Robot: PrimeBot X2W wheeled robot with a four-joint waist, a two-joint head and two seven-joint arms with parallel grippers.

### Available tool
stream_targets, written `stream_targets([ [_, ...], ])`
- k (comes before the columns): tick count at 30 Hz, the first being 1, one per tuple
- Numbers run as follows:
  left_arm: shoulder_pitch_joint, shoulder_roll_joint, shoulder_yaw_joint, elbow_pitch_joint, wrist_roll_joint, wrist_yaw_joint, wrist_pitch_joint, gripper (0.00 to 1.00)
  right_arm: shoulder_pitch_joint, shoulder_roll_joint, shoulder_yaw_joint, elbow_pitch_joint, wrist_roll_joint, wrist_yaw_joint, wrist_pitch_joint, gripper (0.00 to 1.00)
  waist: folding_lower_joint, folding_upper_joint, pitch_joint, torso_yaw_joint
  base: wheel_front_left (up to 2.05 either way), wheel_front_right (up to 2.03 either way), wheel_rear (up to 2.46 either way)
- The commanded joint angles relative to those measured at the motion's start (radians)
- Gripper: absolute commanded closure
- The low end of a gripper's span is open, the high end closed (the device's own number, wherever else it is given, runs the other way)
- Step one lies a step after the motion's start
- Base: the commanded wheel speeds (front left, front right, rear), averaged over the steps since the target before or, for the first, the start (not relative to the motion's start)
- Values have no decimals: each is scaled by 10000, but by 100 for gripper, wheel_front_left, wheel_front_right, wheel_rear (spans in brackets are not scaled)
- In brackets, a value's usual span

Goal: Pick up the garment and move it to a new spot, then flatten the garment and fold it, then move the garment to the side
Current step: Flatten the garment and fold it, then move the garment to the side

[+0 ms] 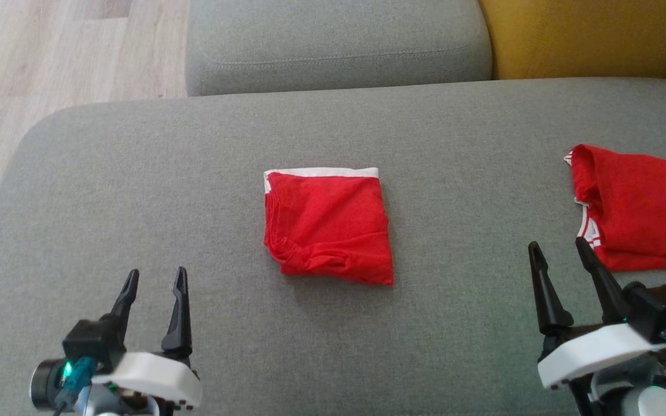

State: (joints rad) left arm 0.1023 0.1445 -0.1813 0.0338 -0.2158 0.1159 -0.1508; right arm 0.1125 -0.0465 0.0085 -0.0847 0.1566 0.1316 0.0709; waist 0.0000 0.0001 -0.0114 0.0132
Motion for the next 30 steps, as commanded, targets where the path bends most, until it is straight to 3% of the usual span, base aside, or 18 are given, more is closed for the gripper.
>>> stream_targets([
  [1,-224,129,310,-413,-34,72,1,0,-312,-51,201,-433,-83,-9,17,0,0,-1,17,11,0,0,0],
  [30,-601,193,180,-195,-313,4,-400,0,-344,-38,-146,-191,95,-9,100,0,0,-1,268,312,0,0,0],
])
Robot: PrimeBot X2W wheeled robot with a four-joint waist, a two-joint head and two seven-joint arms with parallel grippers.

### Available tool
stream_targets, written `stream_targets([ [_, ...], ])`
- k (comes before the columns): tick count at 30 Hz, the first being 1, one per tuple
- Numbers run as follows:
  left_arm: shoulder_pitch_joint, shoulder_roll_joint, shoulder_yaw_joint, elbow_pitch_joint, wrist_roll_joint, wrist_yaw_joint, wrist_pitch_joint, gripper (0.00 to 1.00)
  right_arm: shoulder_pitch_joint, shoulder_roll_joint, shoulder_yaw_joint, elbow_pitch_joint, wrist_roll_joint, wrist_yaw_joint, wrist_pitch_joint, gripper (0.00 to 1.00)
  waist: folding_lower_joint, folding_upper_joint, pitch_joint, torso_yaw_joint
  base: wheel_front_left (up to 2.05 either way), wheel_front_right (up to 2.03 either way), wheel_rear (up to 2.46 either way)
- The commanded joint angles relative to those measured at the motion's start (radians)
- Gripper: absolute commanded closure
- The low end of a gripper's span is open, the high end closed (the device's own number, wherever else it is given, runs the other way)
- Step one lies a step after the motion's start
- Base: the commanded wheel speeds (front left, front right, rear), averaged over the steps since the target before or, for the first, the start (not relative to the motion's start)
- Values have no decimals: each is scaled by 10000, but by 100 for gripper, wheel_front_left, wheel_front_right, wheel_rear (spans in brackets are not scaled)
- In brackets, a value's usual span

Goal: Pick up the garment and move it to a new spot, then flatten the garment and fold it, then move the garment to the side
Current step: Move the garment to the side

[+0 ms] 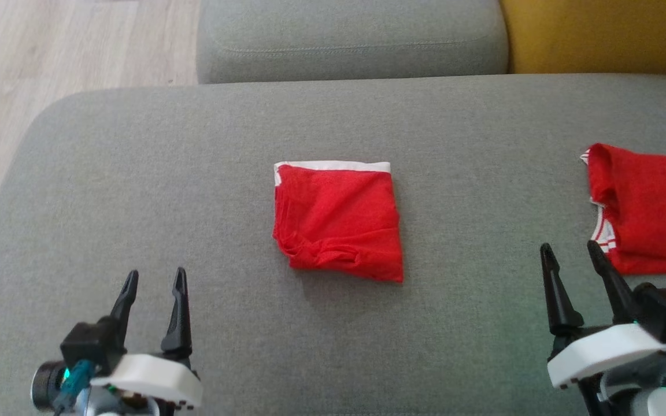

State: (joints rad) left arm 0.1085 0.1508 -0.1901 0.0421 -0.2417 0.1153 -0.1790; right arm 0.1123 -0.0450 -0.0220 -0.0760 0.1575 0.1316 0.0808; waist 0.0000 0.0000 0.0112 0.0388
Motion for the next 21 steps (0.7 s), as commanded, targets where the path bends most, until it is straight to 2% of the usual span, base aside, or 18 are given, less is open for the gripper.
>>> stream_targets([
  [1,-711,109,256,-275,-69,9,-131,0,-364,-54,122,-196,116,-9,6,0,0,0,81,109,0,0,0],
  [9,-1457,-35,128,-172,-108,-93,-367,0,-1170,-53,121,1076,211,-9,-80,0,0,0,603,900,0,0,0],
  [19,-2578,-433,-289,242,-129,-387,-697,0,-3219,-141,536,4455,426,-9,-380,0,0,0,1407,2368,0,0,0],
  [21,-2659,-468,-324,280,-121,-407,-721,0,-3411,-137,589,4791,465,-9,-410,0,0,0,1468,2492,0,0,0],
])
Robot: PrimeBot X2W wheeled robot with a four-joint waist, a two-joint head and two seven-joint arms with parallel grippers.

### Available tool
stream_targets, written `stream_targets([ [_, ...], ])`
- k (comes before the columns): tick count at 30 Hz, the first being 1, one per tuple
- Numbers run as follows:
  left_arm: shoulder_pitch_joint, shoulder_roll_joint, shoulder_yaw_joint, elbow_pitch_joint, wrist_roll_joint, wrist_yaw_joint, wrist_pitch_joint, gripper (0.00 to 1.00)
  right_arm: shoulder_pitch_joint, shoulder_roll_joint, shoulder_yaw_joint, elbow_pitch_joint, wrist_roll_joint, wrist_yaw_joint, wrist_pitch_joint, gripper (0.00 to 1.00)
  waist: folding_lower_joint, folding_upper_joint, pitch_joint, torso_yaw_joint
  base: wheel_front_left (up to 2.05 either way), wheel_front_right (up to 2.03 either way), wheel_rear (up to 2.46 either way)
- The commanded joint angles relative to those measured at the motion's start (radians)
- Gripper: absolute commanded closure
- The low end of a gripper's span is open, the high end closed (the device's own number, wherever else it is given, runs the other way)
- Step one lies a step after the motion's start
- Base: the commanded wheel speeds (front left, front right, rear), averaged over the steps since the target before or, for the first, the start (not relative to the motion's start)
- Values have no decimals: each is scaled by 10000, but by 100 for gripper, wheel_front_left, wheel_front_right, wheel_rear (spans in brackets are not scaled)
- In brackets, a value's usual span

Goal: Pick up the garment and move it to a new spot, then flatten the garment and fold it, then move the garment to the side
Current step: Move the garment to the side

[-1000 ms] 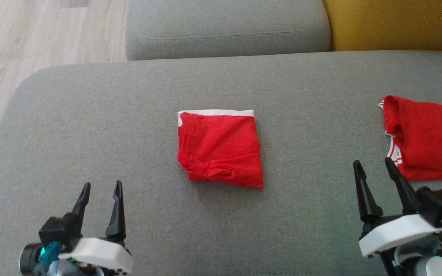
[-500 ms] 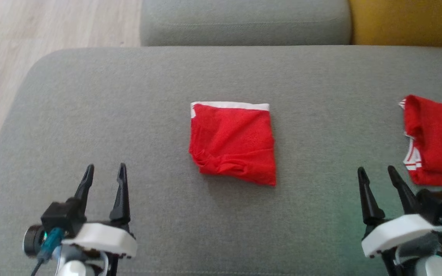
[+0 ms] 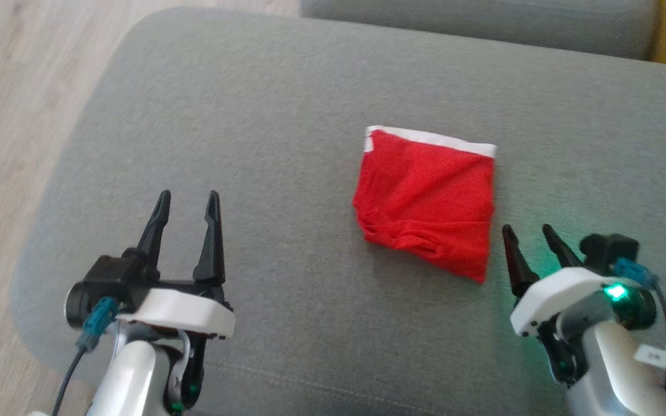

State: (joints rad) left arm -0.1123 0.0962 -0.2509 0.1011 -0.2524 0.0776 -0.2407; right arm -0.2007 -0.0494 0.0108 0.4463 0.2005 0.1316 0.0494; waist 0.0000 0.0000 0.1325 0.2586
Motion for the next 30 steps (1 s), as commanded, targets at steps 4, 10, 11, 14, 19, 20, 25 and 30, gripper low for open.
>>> stream_targets([
  [4,-673,-61,203,-159,-52,-77,-168,0,-929,-75,493,757,151,-9,-161,0,0,0,446,653,0,0,0],
  [10,-758,-162,247,-29,-59,-89,-203,0,-1460,-42,717,2083,376,-9,118,74,0,0,574,703,0,0,0],
  [11,-771,-172,279,-46,-51,-89,-204,0,-1517,-37,805,2182,429,-9,125,100,0,0,591,665,0,0,0],
  [14,-822,-191,372,-102,40,-131,-207,0,-1728,-24,1225,2408,620,-9,121,100,0,0,666,400,0,0,0],
  [19,-812,-203,514,-177,131,-136,-208,0,-1904,-23,1705,2435,653,-9,-33,100,0,0,684,-141,0,0,0],
  [20,-799,-198,543,-198,154,-138,-208,0,-1914,-29,1795,2404,634,-9,-72,100,0,0,683,-293,0,0,0],
  [25,-684,-142,683,-339,234,-146,-209,0,-1811,-268,2261,2054,500,-9,-159,100,0,0,725,-1287,0,0,0],
  [30,-728,5,837,-544,318,-131,-209,0,-1673,-838,2603,1406,365,-9,21,100,0,0,943,-2514,0,0,0],
])
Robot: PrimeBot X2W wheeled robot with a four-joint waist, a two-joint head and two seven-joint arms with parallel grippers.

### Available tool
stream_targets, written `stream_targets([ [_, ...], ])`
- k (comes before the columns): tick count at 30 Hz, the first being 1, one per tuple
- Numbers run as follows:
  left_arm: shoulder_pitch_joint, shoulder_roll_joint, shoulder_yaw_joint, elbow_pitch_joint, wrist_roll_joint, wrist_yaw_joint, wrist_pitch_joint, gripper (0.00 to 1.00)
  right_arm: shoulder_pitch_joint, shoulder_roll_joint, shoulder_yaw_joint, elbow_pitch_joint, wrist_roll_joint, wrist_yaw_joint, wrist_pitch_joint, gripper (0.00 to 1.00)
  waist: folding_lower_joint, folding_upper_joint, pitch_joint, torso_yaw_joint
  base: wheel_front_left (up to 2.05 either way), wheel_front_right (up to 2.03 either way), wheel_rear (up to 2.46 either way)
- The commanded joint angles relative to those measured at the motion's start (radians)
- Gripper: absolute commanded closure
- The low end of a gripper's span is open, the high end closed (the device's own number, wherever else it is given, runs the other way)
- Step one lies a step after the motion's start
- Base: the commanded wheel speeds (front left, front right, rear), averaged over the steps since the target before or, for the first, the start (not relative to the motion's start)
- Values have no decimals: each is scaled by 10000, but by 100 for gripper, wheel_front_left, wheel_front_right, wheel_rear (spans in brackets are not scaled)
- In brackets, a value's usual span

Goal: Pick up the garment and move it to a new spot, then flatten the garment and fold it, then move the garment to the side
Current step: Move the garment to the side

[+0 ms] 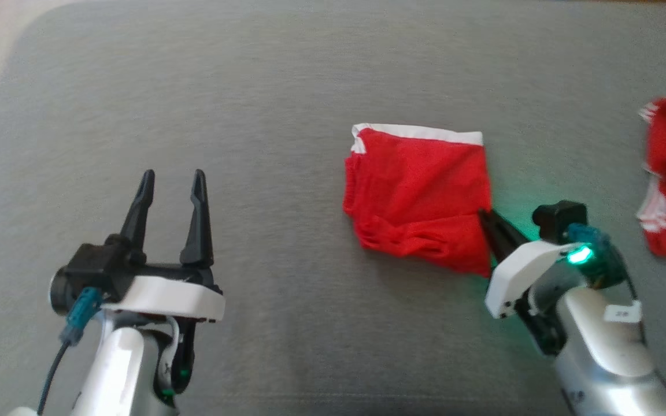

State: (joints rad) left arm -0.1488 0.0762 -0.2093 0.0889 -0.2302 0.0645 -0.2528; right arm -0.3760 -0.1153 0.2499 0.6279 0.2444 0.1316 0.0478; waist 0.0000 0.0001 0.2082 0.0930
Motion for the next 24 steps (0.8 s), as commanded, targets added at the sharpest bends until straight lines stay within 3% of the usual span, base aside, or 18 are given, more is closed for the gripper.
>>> stream_targets([
  [1,-395,243,439,-465,120,-2,-89,0,106,-324,285,-563,-81,-9,119,100,0,-1,243,-1098,0,0,0],
  [11,-810,488,382,-666,246,-52,-42,0,-255,-2049,105,-1824,-8,-9,846,100,0,-1,903,-2971,0,0,0],
  [17,-1096,601,288,-800,330,-83,87,0,-1200,-2734,-161,-1836,212,-9,729,100,0,-1,1413,-3433,0,0,0],
  [24,-1426,836,198,-932,437,-158,288,0,-2894,-3066,-1511,-767,317,-9,336,100,0,-1,2144,-3775,0,0,0],
])
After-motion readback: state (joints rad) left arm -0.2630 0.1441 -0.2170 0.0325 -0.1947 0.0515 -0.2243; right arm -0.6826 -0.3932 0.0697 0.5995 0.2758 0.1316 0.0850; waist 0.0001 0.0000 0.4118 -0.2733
